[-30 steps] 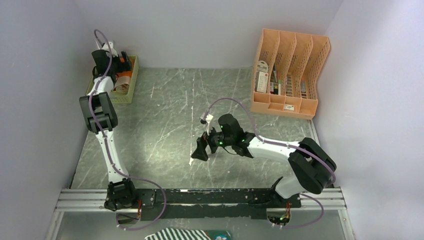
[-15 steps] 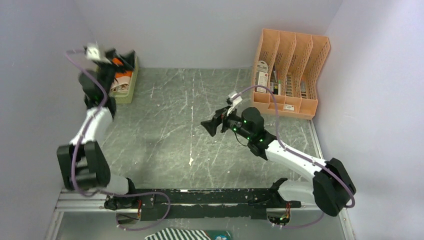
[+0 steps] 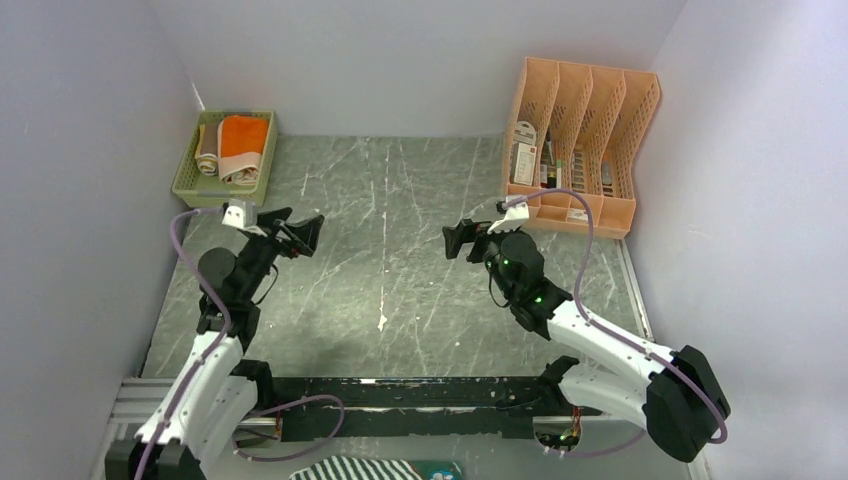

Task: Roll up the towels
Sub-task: Reset both arms

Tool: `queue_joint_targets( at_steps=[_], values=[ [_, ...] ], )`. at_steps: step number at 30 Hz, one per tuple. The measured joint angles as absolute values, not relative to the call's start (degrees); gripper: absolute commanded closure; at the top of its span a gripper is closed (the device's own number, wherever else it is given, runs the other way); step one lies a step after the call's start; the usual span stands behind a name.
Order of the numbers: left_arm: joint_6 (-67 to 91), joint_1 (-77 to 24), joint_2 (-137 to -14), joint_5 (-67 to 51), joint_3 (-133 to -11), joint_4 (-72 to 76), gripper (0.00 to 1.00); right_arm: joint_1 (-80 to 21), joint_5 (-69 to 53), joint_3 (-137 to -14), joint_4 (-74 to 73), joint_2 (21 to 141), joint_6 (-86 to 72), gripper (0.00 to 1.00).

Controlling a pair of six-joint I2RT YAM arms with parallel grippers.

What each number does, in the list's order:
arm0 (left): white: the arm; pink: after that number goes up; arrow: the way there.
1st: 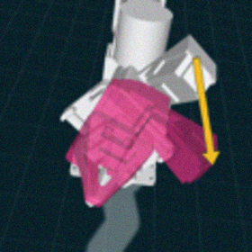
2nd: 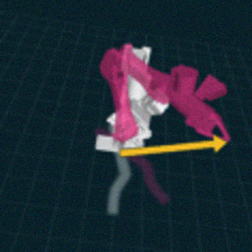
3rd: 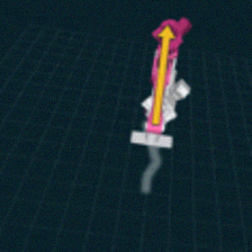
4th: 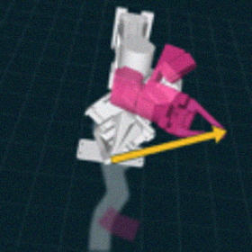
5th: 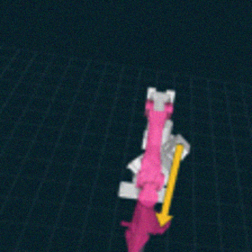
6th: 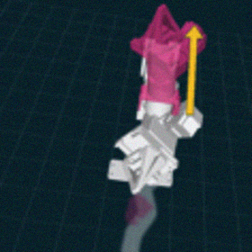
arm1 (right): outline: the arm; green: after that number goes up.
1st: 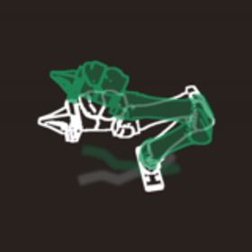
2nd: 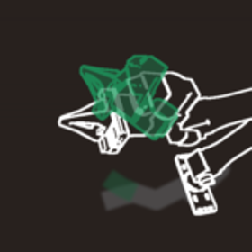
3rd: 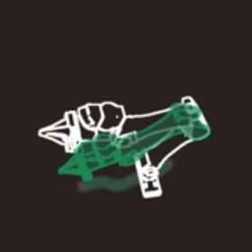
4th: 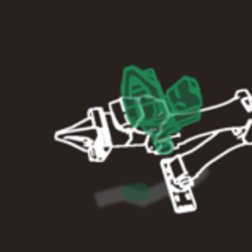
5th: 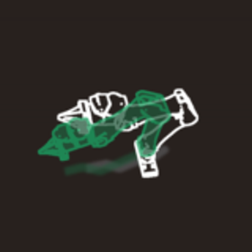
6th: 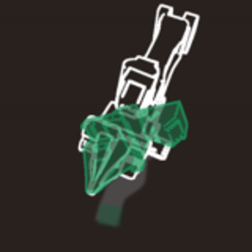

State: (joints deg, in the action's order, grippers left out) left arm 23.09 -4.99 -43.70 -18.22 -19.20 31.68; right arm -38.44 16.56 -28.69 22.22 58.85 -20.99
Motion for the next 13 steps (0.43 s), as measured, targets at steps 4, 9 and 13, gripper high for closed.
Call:
queue_joint_targets(
  at_steps=[4, 9, 13],
  values=[
    [24.01, -5.1, -39.38, -17.98, -20.4, 26.61, 0.0, -38.44, 20.27, -28.93, 21.78, 58.19, -20.99, 0.0],
    [24.67, -5.1, -40.91, -18.2, -22.24, 20.12, 0.0, -38.44, 21.37, -29.28, 20.82, 58.08, -20.75, 0.0],
    [25.17, -5.1, -39.83, -18.61, -22.24, 17.28, 0.0, -38.48, 21.47, -29.28, 19.79, 56.99, -20.34, 0.0]
  ],
)
